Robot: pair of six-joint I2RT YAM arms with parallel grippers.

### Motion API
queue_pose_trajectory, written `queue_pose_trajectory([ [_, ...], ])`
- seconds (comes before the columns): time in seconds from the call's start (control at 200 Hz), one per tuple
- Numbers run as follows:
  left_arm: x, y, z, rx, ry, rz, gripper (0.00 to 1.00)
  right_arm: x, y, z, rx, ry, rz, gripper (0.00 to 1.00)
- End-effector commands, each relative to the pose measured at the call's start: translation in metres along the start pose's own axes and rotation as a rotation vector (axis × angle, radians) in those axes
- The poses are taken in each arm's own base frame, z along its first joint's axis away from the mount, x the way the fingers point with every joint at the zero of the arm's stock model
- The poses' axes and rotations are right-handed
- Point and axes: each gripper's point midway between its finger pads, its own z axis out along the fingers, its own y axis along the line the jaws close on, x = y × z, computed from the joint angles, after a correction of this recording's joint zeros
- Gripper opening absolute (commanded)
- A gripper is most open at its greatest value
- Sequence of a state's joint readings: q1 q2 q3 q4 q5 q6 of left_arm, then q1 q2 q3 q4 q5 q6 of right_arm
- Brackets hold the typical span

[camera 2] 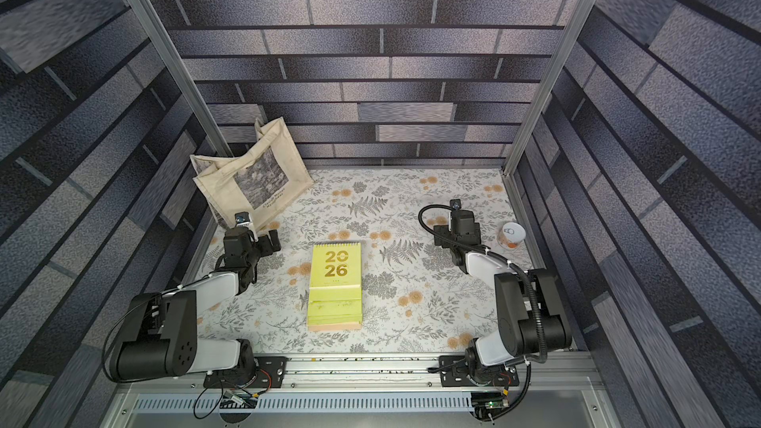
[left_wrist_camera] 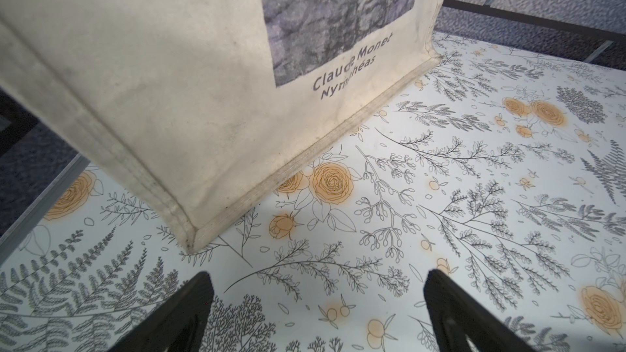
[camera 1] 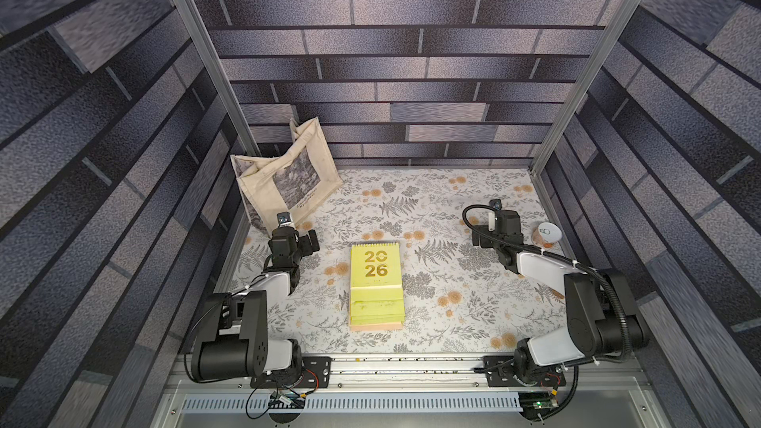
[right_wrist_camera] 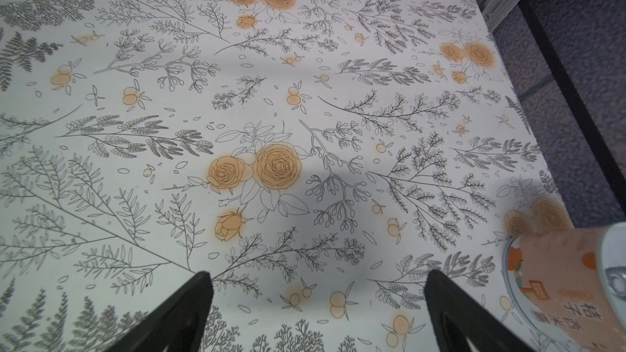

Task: Stack the calendars
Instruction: Reset both arms

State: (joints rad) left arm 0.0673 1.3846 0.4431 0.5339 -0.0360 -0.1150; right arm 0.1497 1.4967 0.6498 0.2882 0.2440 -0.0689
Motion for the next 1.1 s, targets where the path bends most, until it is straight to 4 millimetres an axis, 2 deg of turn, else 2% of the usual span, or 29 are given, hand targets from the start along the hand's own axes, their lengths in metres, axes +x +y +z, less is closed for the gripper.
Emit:
queue_pose_trajectory([
  [0.0,-0.020,-0.013,0.007,0.071,-0.097,0.072,1.00,-0.010,0.001,0.009,-0.002,-0.086,0.010,1.00],
  [0.09,-0.001,-0.014,0.019,0.091,-0.102,0.084,1.00,-0.008,-0.001,0.013,-0.005,-0.073,0.018,1.00],
  [0.125,-0.007,-0.012,0.017,0.086,-0.137,0.076,1.00,-0.008,-0.002,0.013,-0.012,-0.077,0.029,1.00],
  [0.17,-0.004,-0.010,0.017,0.083,-0.092,0.064,1.00,-0.007,-0.005,0.011,-0.012,-0.088,0.044,1.00],
  [0.441,-0.004,-0.013,0.018,0.103,-0.104,0.072,1.00,-0.002,-0.014,-0.006,-0.035,-0.218,0.118,1.00],
  [0.496,-0.004,-0.013,0.018,0.102,-0.103,0.071,1.00,0.005,-0.017,-0.009,-0.028,-0.266,0.133,1.00],
  [0.526,-0.004,-0.013,0.018,0.104,-0.102,0.072,1.00,0.002,-0.020,-0.010,-0.017,-0.326,0.150,1.00],
  [0.576,-0.004,-0.013,0.018,0.103,-0.102,0.072,1.00,0.009,-0.019,-0.007,-0.022,-0.254,0.141,1.00],
  [0.621,-0.003,-0.013,0.018,0.103,-0.100,0.073,1.00,0.005,-0.020,-0.008,-0.022,-0.292,0.148,1.00],
  [1.097,-0.003,-0.013,0.018,0.102,-0.101,0.073,1.00,0.006,-0.019,-0.009,-0.022,-0.281,0.141,1.00],
])
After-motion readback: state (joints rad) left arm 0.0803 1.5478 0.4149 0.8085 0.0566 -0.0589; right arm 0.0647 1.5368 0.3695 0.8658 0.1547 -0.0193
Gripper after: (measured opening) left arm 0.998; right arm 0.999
